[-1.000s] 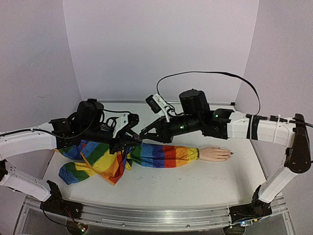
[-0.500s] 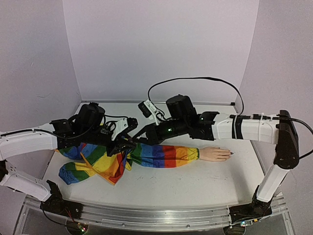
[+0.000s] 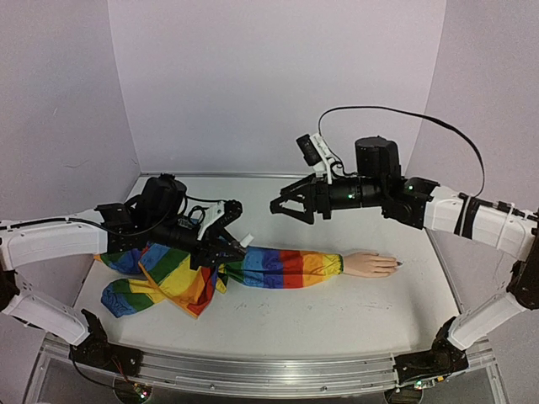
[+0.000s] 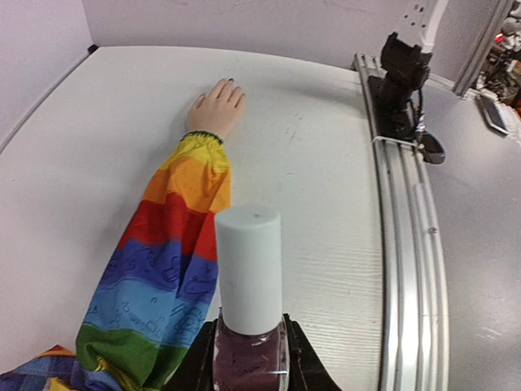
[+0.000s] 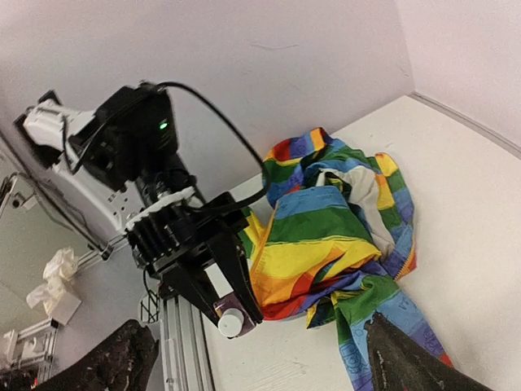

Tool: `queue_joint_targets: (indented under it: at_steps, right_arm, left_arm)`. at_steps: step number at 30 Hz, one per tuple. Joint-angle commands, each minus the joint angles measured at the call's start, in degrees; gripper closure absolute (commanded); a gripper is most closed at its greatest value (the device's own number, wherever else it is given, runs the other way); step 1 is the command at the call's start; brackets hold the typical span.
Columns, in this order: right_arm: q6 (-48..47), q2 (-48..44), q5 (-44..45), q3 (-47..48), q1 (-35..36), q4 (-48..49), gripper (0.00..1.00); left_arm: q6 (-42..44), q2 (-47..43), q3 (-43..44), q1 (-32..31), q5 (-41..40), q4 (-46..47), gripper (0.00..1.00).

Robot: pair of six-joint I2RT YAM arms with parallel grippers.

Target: Paint the nails

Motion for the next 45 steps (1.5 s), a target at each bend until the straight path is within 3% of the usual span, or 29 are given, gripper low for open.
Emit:
queue_joint_targets:
  at_steps: [1, 5, 11, 20, 31, 40, 45]
  right_arm:
    - [-7.7, 2.1, -15.0, 2.4, -0.1, 3.5, 0.12]
    - [-9.7, 6.2, -24.4, 5.2, 0.2, 4.2, 0.21]
    - [-10.2, 11.5, -30.7, 9.5, 2.4, 4.4, 0.36]
    - [-10.3, 13.6, -31.7, 10.7, 4.3, 4.4, 0.49]
    - [-10.2, 13.2, -29.4, 9.4, 5.4, 5.0, 0.72]
    - [-10.1, 13.9, -27.4, 9.2, 6.2, 5.4, 0.76]
    - [-9.9, 14.1, -25.2, 9.2, 6.6, 6.0, 0.87]
  left_arm:
    - [-3.8, 0.4, 5.1, 1.1, 16.5, 3.8, 1.0]
    - [-6.1, 1.8, 6.3, 1.4, 22.3, 3.8, 1.0]
    - [-7.7, 3.5, 7.4, 1.5, 26.3, 3.8, 1.0]
    - [-7.8, 3.1, 7.5, 1.7, 26.5, 3.8, 1.0]
    - [-7.9, 2.9, 7.6, 1.8, 26.9, 3.9, 1.0]
    - [-8.4, 2.5, 7.6, 2.1, 26.9, 4.4, 1.0]
    - [-9.0, 2.2, 7.3, 2.3, 26.4, 5.1, 1.0]
